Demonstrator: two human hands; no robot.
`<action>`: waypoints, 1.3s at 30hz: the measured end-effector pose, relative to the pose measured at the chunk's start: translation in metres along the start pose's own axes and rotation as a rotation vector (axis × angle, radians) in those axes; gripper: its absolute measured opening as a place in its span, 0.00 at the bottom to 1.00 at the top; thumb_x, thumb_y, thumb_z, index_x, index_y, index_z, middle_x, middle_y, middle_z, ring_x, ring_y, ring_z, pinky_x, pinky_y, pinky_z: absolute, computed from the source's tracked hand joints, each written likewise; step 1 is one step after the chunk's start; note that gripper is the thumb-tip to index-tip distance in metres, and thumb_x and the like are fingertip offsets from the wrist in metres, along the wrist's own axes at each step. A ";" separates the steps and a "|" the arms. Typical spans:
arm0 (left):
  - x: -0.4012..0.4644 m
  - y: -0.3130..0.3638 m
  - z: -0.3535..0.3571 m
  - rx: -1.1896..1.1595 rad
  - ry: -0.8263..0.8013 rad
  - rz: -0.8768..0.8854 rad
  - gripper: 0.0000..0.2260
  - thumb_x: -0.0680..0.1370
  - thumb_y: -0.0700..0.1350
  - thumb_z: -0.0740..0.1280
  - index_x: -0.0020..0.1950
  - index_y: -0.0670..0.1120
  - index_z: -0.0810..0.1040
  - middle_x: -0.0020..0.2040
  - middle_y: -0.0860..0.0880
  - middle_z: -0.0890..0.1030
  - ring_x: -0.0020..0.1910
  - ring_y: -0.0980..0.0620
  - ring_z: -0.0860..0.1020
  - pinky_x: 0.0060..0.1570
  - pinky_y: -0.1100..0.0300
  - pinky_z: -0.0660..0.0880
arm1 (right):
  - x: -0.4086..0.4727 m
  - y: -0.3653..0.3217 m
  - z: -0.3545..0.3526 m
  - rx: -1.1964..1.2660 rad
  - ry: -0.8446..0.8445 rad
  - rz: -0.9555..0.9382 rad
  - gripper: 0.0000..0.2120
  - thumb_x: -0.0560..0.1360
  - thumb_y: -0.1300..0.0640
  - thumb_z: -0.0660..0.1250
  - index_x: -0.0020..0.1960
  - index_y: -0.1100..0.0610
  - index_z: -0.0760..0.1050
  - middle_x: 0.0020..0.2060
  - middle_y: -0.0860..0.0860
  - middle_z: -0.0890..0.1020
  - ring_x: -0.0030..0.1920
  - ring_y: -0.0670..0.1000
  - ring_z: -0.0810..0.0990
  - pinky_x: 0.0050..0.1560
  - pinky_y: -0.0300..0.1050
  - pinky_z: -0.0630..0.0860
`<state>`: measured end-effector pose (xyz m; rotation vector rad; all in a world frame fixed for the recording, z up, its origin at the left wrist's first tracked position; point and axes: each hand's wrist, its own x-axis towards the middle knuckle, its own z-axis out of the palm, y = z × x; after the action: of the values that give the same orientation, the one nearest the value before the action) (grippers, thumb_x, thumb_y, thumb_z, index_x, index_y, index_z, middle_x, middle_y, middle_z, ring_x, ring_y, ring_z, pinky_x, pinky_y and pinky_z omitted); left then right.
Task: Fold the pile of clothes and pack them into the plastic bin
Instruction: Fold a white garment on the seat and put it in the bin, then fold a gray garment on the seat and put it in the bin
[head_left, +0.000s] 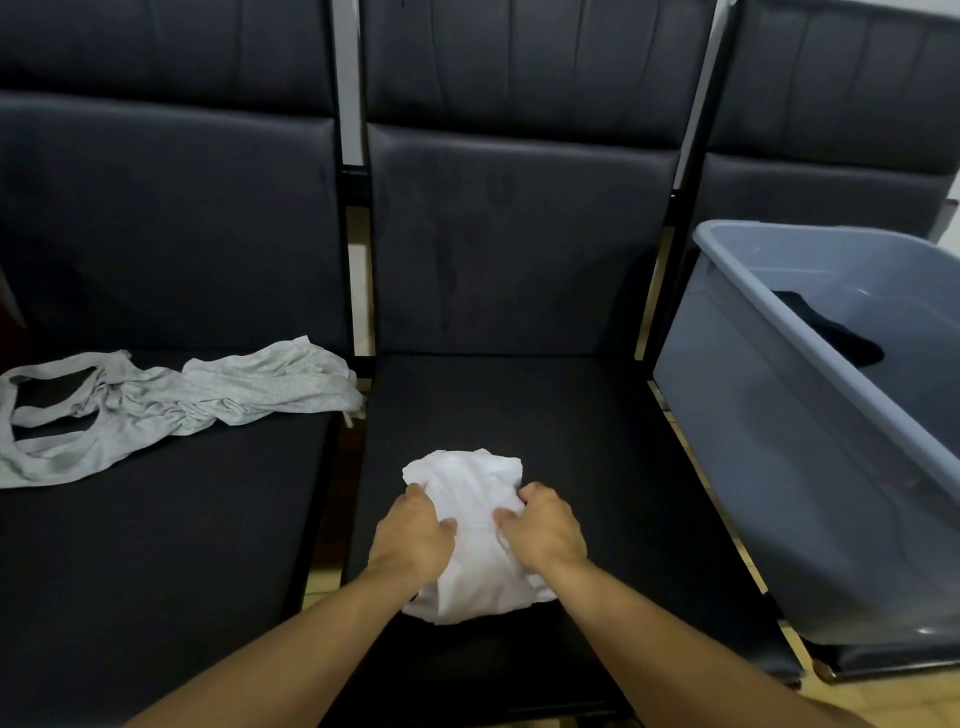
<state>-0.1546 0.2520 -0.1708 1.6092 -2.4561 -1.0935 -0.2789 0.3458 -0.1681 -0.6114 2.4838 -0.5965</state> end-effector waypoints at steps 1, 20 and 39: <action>0.000 0.001 -0.002 -0.046 -0.006 0.004 0.25 0.80 0.51 0.67 0.74 0.45 0.65 0.66 0.47 0.76 0.62 0.46 0.77 0.58 0.54 0.76 | -0.002 0.000 -0.003 0.003 0.011 -0.024 0.16 0.78 0.47 0.67 0.64 0.51 0.75 0.57 0.50 0.80 0.55 0.54 0.80 0.48 0.46 0.76; -0.115 0.390 -0.055 -0.398 0.069 0.787 0.19 0.75 0.50 0.63 0.65 0.50 0.74 0.59 0.47 0.79 0.59 0.43 0.77 0.56 0.46 0.77 | -0.065 0.055 -0.418 -0.022 0.754 -0.257 0.09 0.76 0.49 0.70 0.52 0.53 0.78 0.47 0.52 0.81 0.50 0.59 0.79 0.49 0.50 0.74; -0.153 0.414 0.024 -0.108 0.141 0.774 0.15 0.79 0.43 0.62 0.32 0.46 0.66 0.30 0.49 0.71 0.32 0.47 0.71 0.26 0.58 0.63 | -0.042 0.158 -0.395 0.025 0.572 -0.048 0.11 0.77 0.50 0.70 0.44 0.57 0.84 0.41 0.56 0.85 0.42 0.58 0.83 0.48 0.55 0.83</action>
<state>-0.4235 0.4834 0.0933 0.5601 -2.4881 -0.9046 -0.5171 0.6075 0.0717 -0.5477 2.9866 -0.9257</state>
